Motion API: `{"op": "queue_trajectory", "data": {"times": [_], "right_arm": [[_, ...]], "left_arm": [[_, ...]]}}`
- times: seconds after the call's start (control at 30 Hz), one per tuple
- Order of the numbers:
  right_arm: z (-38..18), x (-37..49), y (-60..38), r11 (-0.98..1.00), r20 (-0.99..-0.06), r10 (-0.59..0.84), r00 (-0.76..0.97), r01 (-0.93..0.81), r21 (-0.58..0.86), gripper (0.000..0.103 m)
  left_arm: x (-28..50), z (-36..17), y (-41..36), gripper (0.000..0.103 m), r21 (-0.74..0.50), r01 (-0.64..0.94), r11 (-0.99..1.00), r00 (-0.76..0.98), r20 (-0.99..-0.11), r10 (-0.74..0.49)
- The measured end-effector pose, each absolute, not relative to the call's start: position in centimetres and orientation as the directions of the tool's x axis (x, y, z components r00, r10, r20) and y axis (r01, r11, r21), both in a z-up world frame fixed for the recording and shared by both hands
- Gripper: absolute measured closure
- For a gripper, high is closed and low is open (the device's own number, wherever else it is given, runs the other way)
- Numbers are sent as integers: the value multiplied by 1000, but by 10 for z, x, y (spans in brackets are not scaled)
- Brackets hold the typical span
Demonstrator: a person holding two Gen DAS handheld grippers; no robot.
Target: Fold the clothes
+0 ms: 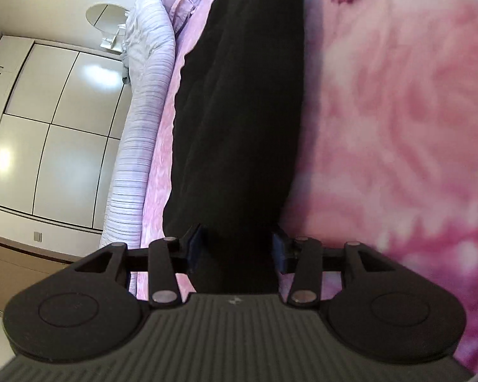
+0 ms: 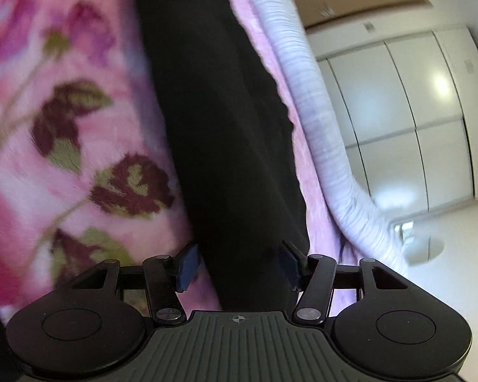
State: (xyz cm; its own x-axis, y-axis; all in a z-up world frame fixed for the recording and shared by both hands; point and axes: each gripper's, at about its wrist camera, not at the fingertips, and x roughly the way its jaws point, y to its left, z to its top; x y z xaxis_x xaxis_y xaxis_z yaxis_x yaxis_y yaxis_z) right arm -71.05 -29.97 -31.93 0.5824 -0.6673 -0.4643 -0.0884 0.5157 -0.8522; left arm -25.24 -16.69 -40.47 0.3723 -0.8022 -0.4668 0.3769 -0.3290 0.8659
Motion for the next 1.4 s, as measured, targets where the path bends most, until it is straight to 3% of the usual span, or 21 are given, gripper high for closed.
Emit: {"op": "queue_trajectory", "data": {"times": [0.07,0.13,0.17,0.23,0.4,0.57,0.73,0.8,0.87,0.9,0.93,1.17,1.4], "right_arm": [[-324,-704,-307,514,-461,-664,589,-89,-853,48],[-325,-705,-320,520,-470,-681,561,-81,-850,84],[-325,-707,-326,528,-480,-684,549,-81,-846,85],[-316,-717,-333,559,-501,-674,542,-67,-826,97],[-286,-768,-340,552,-474,-746,468,36,-833,103],[-293,-824,-345,615,-542,-765,346,144,-775,103],[-284,-823,-310,674,-557,-722,412,232,-702,103],[-279,-818,-292,684,-549,-706,446,234,-691,95],[-279,-805,-275,686,-535,-693,484,212,-696,70],[-280,-795,-266,683,-525,-685,505,193,-705,49],[-280,-787,-259,683,-519,-672,528,173,-709,38],[-298,-755,-266,672,-532,-663,527,105,-733,35],[-312,-718,-332,623,-524,-709,471,71,-779,35]], "left_arm": [[-250,-404,-173,75,861,384,-334,382,-477,-792],[-250,-399,-174,88,847,405,-343,381,-497,-779],[-250,-395,-174,91,839,418,-348,380,-509,-772],[-254,-376,-169,96,807,478,-346,365,-541,-758],[-290,-330,-135,97,718,610,-336,283,-594,-754],[-316,-362,-111,97,710,605,-360,298,-621,-725],[-318,-366,-101,95,735,598,-319,335,-591,-734],[-322,-363,-97,93,740,594,-316,341,-588,-734],[-323,-360,-92,92,736,603,-306,347,-588,-731],[-322,-360,-88,92,737,606,-299,354,-587,-728],[-320,-361,-83,92,741,606,-291,368,-584,-723],[-310,-341,-52,86,696,695,-180,372,-564,-737],[-332,-355,-86,55,752,623,-218,349,-516,-782]]}}
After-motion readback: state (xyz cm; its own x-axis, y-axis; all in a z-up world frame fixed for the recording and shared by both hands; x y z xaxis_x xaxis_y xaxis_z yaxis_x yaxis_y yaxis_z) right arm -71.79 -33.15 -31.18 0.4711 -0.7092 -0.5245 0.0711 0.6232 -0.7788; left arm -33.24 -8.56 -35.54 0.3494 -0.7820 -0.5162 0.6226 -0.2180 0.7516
